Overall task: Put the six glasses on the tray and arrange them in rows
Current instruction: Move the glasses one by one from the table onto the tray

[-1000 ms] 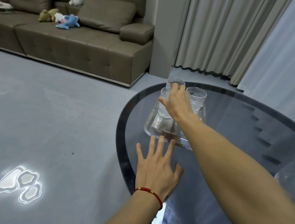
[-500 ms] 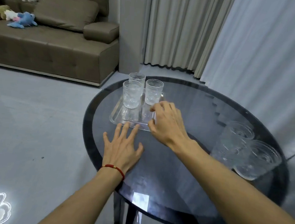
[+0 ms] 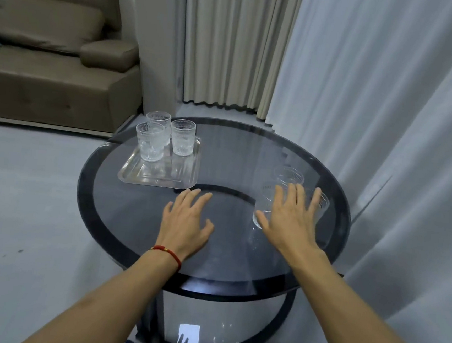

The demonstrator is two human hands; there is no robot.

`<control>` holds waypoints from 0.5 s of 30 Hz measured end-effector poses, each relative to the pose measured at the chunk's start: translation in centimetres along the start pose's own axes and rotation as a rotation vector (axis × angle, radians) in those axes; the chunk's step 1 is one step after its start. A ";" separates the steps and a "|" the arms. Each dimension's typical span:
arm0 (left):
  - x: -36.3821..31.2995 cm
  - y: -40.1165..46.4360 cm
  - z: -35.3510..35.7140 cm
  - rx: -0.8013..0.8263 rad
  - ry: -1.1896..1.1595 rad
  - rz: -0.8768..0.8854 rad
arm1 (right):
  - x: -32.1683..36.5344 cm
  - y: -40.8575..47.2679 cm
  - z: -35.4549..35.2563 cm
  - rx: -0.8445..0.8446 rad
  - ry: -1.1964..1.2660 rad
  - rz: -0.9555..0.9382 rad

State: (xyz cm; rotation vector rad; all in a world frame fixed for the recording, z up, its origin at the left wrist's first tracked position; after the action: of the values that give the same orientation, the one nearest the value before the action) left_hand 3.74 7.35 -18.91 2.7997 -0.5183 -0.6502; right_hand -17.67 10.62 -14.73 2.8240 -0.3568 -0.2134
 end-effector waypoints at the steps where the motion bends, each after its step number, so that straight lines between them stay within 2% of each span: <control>1: -0.2 0.0 0.2 0.008 -0.014 0.010 | 0.0 0.1 -0.1 -0.032 -0.009 -0.005; 4: -0.6 0.3 0.7 0.006 -0.092 0.074 | 0.1 0.2 -1.1 -0.141 0.036 -0.032; 6: -1.2 0.5 1.1 0.029 -0.201 0.123 | 0.4 -0.1 -1.6 -0.167 0.158 -0.066; 8: -1.7 0.5 1.7 0.117 -0.336 0.132 | 1.2 -0.4 -1.6 -0.114 0.308 -0.089; 11: -1.8 0.4 2.2 0.238 -0.521 0.094 | 2.8 -0.8 -0.7 0.060 0.656 -0.063; 13: -0.9 0.5 1.9 0.251 -0.555 0.083 | 3.8 -1.0 -0.4 0.126 0.796 -0.022; 15: 0.8 0.8 0.9 0.169 -0.493 0.060 | 4.6 -0.8 -0.6 0.127 0.822 -0.004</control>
State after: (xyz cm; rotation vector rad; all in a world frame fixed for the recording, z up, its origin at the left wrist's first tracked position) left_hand 3.78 6.21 -19.78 2.7507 -0.7709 -1.3522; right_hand -12.95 10.34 -14.88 2.7304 -0.1709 0.9660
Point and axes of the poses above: each hand's wrist, its own y-axis towards the middle knuckle, its own z-axis out of the palm, x = y × z, the point moved 7 cm from there along y, towards the middle knuckle, and after that the axes turned 3 degrees about z, right-handed, at the moved point
